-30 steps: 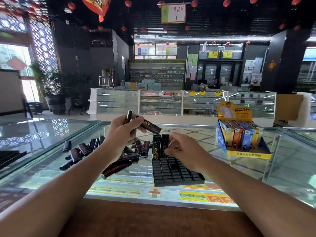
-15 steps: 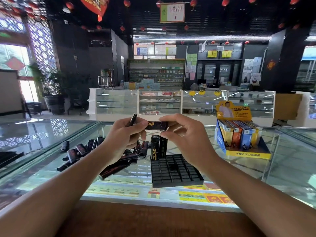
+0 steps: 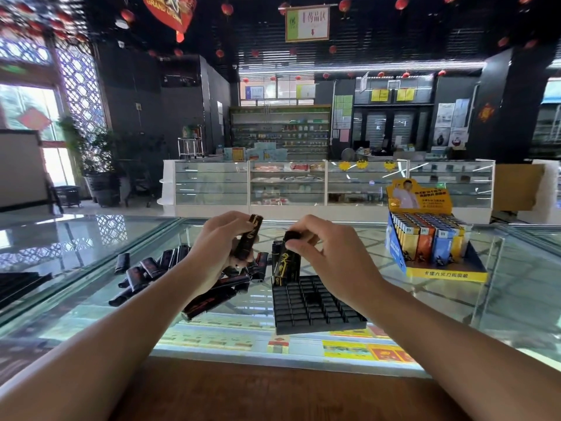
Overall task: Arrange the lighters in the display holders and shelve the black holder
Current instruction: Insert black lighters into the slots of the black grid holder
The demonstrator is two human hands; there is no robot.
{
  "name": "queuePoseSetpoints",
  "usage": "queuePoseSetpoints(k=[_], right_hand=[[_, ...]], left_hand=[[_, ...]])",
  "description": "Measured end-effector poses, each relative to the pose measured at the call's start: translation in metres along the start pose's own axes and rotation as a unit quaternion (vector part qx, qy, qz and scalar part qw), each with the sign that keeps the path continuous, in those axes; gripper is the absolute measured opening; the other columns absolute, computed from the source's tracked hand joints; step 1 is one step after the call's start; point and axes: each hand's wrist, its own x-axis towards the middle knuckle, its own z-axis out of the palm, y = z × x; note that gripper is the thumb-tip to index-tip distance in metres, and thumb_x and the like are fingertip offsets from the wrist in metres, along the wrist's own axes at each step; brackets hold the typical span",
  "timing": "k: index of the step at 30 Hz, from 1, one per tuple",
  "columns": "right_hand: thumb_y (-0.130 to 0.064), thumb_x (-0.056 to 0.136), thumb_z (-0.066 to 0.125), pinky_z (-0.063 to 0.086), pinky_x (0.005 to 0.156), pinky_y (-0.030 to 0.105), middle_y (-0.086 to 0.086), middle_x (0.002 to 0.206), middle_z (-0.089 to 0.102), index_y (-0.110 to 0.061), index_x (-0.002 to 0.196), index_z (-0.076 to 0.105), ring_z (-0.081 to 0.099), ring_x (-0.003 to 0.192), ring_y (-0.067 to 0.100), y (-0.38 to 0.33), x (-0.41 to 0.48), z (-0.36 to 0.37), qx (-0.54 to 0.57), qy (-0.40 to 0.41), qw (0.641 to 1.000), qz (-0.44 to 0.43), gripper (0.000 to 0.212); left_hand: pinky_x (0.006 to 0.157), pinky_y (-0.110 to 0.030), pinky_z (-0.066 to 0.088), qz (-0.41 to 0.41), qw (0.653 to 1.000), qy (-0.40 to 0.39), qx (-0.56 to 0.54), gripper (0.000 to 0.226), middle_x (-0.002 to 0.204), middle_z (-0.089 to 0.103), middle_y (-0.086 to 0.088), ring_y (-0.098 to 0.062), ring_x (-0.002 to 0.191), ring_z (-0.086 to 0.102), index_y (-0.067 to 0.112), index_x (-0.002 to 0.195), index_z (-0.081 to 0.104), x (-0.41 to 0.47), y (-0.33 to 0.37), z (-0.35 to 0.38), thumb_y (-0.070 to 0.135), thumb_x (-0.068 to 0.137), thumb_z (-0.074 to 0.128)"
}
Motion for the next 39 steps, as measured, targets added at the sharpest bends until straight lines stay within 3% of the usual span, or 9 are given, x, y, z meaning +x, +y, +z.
queuePoseSetpoints(k=[4, 7, 10, 17, 22, 24, 28, 33, 39], right_hand=[[-0.045, 0.098, 0.07, 0.057, 0.079, 0.04, -0.019, 0.094, 0.073, -0.034, 0.11, 0.073, 0.067, 0.085, 0.001, -0.002, -0.001, 0.003, -0.025, -0.027, 0.999, -0.001, 0.017], [-0.045, 0.096, 0.072, 0.058, 0.079, 0.038, -0.019, 0.093, 0.073, -0.035, 0.113, 0.071, 0.068, 0.083, 0.0, -0.006, -0.002, 0.003, -0.024, -0.033, 0.999, -0.001, 0.02], [-0.044, 0.095, 0.074, 0.058, 0.075, 0.037, -0.019, 0.086, 0.071, -0.036, 0.107, 0.063, 0.068, 0.078, 0.002, -0.011, -0.003, 0.003, -0.038, -0.032, 0.999, -0.007, 0.018], [-0.043, 0.095, 0.074, 0.056, 0.075, 0.04, -0.016, 0.092, 0.067, -0.031, 0.102, 0.068, 0.063, 0.082, 0.007, -0.015, -0.004, 0.007, -0.073, -0.014, 0.996, -0.05, 0.015], [-0.046, 0.096, 0.071, 0.057, 0.069, 0.035, -0.019, 0.11, 0.058, -0.034, 0.136, 0.054, 0.059, 0.082, 0.005, -0.016, -0.004, 0.002, -0.106, 0.014, 0.991, -0.085, 0.045], [-0.045, 0.096, 0.071, 0.057, 0.066, 0.032, -0.019, 0.112, 0.06, -0.031, 0.139, 0.053, 0.059, 0.083, 0.004, -0.02, -0.004, -0.001, -0.082, 0.028, 0.99, -0.109, 0.048], [-0.038, 0.099, 0.07, 0.057, 0.069, 0.029, -0.012, 0.108, 0.064, -0.021, 0.125, 0.067, 0.064, 0.085, 0.005, -0.026, -0.002, -0.003, -0.021, 0.053, 0.987, -0.149, 0.031], [-0.027, 0.09, 0.082, 0.063, 0.071, 0.044, -0.015, 0.096, 0.074, -0.018, 0.115, 0.074, 0.073, 0.087, 0.013, -0.028, -0.001, -0.003, 0.17, 0.072, 0.983, -0.003, 0.028], [-0.029, 0.093, 0.077, 0.061, 0.067, 0.035, -0.011, 0.094, 0.072, -0.012, 0.112, 0.074, 0.071, 0.077, 0.011, -0.025, -0.002, -0.002, 0.124, 0.096, 0.985, -0.068, 0.026]], left_hand=[[0.053, -0.035, 0.06, 0.01, 0.999, 0.002, -0.036, 0.006, 0.083, 0.069, -0.01, -0.028, 0.065, 0.069, 0.007, 0.098, 0.066, -0.001, 0.003, 0.0, 0.01, 0.1, 0.062], [0.06, -0.033, 0.058, 0.033, 0.999, 0.001, 0.001, 0.003, 0.092, 0.071, -0.012, -0.025, 0.075, 0.068, 0.011, 0.096, 0.068, 0.0, 0.003, -0.004, 0.012, 0.097, 0.066], [0.059, -0.029, 0.054, 0.054, 0.998, -0.016, -0.031, 0.003, 0.088, 0.072, -0.007, -0.019, 0.071, 0.066, 0.013, 0.093, 0.069, -0.001, 0.005, -0.002, 0.011, 0.094, 0.068], [0.065, -0.032, 0.056, 0.071, 0.996, -0.019, -0.047, 0.027, 0.101, 0.075, -0.011, -0.018, 0.076, 0.066, 0.012, 0.12, 0.074, -0.001, 0.006, -0.003, 0.011, 0.094, 0.067], [0.056, -0.026, 0.055, 0.069, 0.995, -0.023, -0.073, 0.021, 0.088, 0.073, -0.012, -0.019, 0.069, 0.064, 0.007, 0.112, 0.071, -0.004, 0.01, -0.001, 0.005, 0.091, 0.07], [0.055, -0.024, 0.055, 0.065, 0.994, -0.033, -0.08, 0.023, 0.082, 0.071, -0.01, -0.018, 0.066, 0.062, 0.005, 0.109, 0.068, -0.006, 0.012, 0.0, 0.006, 0.087, 0.073], [0.054, -0.025, 0.055, 0.057, 0.991, -0.066, -0.097, 0.022, 0.078, 0.067, -0.009, -0.018, 0.064, 0.062, 0.008, 0.098, 0.066, -0.008, 0.016, 0.001, 0.012, 0.081, 0.079], [0.055, -0.024, 0.055, 0.049, 0.989, -0.091, -0.102, 0.014, 0.078, 0.068, -0.009, -0.018, 0.065, 0.061, 0.011, 0.087, 0.063, -0.008, 0.016, -0.003, 0.012, 0.081, 0.076], [0.049, -0.022, 0.051, 0.017, 0.993, -0.106, -0.048, 0.02, 0.075, 0.07, -0.012, -0.016, 0.058, 0.057, 0.009, 0.086, 0.061, -0.011, 0.017, -0.001, 0.021, 0.081, 0.076]])
